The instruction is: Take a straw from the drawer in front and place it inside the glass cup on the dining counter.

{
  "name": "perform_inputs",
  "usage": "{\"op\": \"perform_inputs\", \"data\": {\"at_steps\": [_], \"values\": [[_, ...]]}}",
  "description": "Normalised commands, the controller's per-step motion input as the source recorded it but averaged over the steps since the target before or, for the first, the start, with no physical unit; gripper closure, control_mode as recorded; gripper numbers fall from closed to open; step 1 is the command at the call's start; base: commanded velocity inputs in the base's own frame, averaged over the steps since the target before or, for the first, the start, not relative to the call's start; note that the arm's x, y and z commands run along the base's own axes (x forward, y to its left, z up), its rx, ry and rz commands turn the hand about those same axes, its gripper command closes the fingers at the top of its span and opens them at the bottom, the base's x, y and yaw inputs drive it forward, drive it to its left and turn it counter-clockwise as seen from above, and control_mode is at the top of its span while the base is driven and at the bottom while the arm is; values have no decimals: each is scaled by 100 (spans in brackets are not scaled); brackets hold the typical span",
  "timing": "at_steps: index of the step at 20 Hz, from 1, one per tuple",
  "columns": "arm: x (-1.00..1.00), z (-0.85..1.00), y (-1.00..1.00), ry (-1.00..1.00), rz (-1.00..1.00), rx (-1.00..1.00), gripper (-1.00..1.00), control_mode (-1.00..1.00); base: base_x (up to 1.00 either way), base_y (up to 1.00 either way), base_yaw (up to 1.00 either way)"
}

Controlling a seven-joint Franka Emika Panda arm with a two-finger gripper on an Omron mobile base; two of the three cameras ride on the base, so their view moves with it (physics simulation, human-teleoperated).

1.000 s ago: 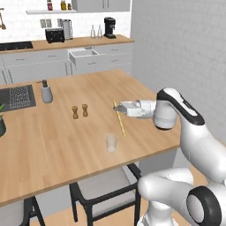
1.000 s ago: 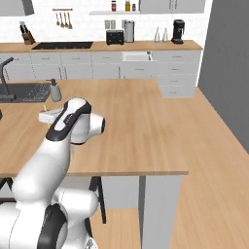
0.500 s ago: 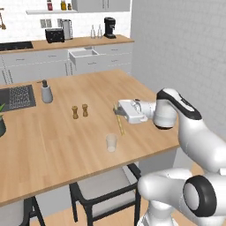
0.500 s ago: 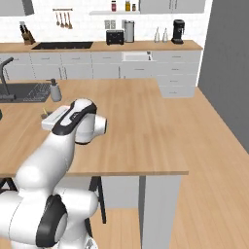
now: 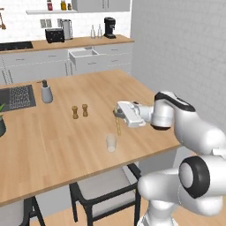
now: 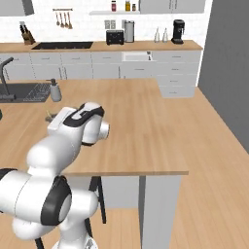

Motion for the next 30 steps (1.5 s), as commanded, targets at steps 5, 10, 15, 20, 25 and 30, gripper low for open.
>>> {"op": "perform_inputs", "data": {"at_steps": [5, 10, 15, 20, 25, 30], "values": [[18, -27, -1, 1, 0, 9, 100, -100, 0, 0, 0], [10, -23, -1, 0, 0, 3, 100, -100, 0, 0, 0], [12, -15, 0, 0, 0, 0, 100, -100, 0, 0, 0], [15, -6, 0, 0, 0, 0, 100, -100, 0, 0, 0], [15, -1, 0, 0, 0, 0, 100, -100, 0, 0, 0], [0, -13, 0, 0, 0, 0, 100, -100, 0, 0, 0]]}}
